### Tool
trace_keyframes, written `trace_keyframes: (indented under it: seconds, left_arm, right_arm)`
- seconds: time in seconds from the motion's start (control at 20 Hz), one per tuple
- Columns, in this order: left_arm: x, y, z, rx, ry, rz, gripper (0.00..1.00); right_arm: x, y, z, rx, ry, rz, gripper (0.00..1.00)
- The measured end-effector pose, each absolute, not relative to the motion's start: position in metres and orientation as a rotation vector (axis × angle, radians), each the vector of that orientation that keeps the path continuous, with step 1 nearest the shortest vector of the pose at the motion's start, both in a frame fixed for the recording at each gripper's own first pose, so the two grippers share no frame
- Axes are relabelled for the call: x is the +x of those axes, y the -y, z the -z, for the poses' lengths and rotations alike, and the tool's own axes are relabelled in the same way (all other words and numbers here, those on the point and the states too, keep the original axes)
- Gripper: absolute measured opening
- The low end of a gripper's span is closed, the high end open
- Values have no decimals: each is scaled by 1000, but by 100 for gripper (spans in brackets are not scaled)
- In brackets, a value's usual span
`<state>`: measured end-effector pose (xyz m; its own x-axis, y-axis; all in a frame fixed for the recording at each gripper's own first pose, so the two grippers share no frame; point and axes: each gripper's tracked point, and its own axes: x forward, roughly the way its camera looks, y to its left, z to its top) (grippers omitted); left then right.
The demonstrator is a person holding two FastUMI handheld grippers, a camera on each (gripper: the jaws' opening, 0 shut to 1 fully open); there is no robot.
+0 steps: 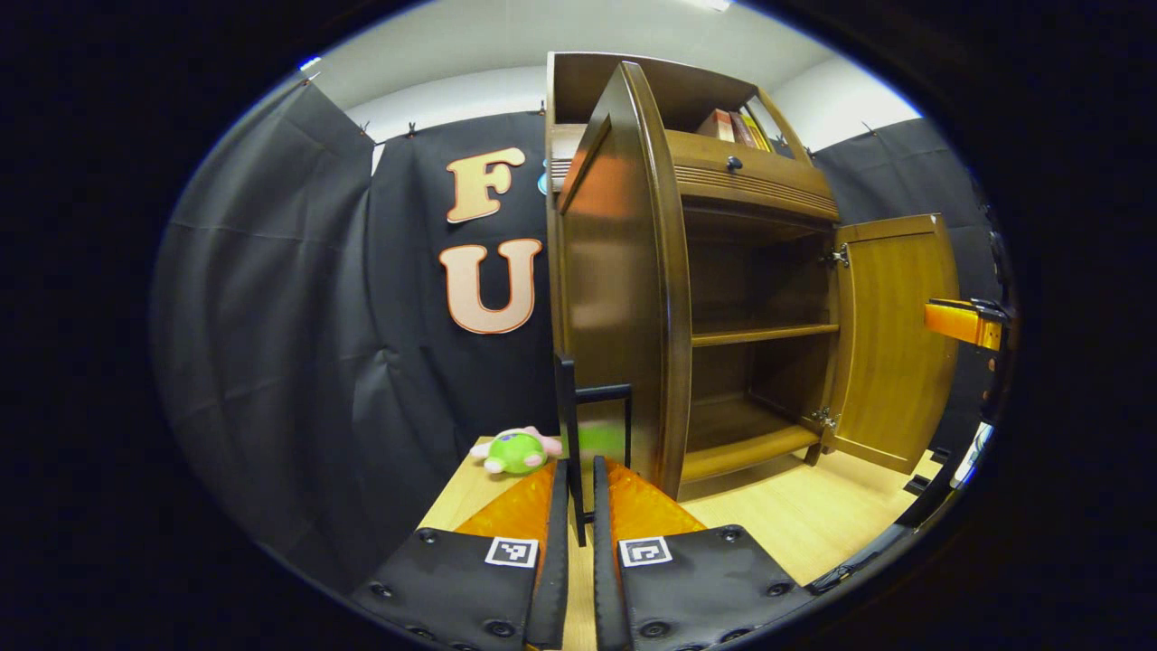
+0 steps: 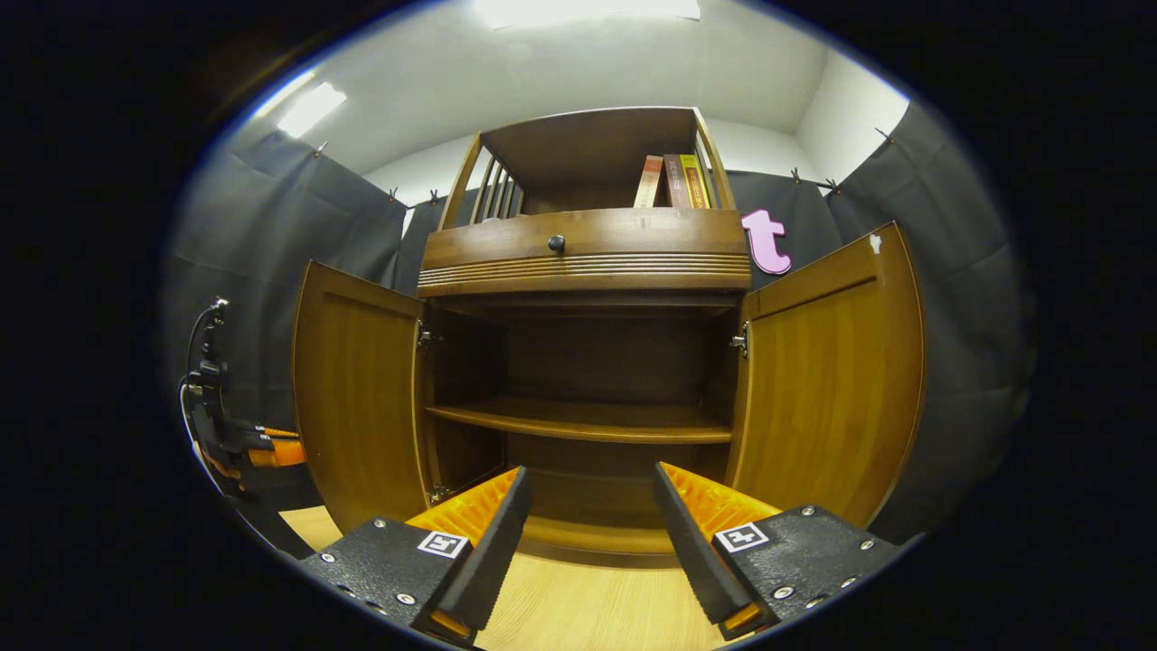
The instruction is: Open the right door of the double-door shoe cabinet with the right hand, and open the left door with the left hand.
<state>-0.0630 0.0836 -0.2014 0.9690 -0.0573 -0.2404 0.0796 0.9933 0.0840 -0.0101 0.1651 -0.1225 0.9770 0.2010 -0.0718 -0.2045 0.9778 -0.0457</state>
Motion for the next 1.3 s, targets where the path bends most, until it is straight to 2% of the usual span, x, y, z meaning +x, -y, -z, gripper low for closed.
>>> trace_keyframes:
  seconds: [0.1,0.3,0.75,0.8,0.85,1.0,1.05,1.15,1.2,1.3]
  left_arm:
    - [-63,-97,201,91,-238,43,17]
    - [-70,-122,201,92,-237,-8,6]
    - [-98,-118,185,96,-231,-42,5]
    - [-100,-113,179,105,-222,-38,19]
    - [-103,-106,173,110,-212,-30,5]
    - [-106,-84,154,109,-184,-15,5]
    - [-105,-75,149,104,-184,-8,12]
    - [-101,-57,139,91,-176,15,12]
    - [-98,-47,136,82,-171,33,18]
    - [-89,-29,129,72,-160,61,20]
  right_arm:
    - [-8,-170,125,-58,-76,-213,84]
    - [-5,-179,130,-57,-85,-235,84]
    - [7,-178,138,-53,-101,-224,84]
    - [9,-175,139,-44,-108,-219,84]
    - [12,-173,139,-33,-115,-215,84]
    - [17,-159,140,-18,-122,-187,84]
    - [19,-154,138,-21,-120,-175,84]
    - [24,-142,138,-26,-120,-145,84]
    - [25,-136,138,-24,-120,-137,84]
    - [24,-128,133,-22,-115,-125,84]
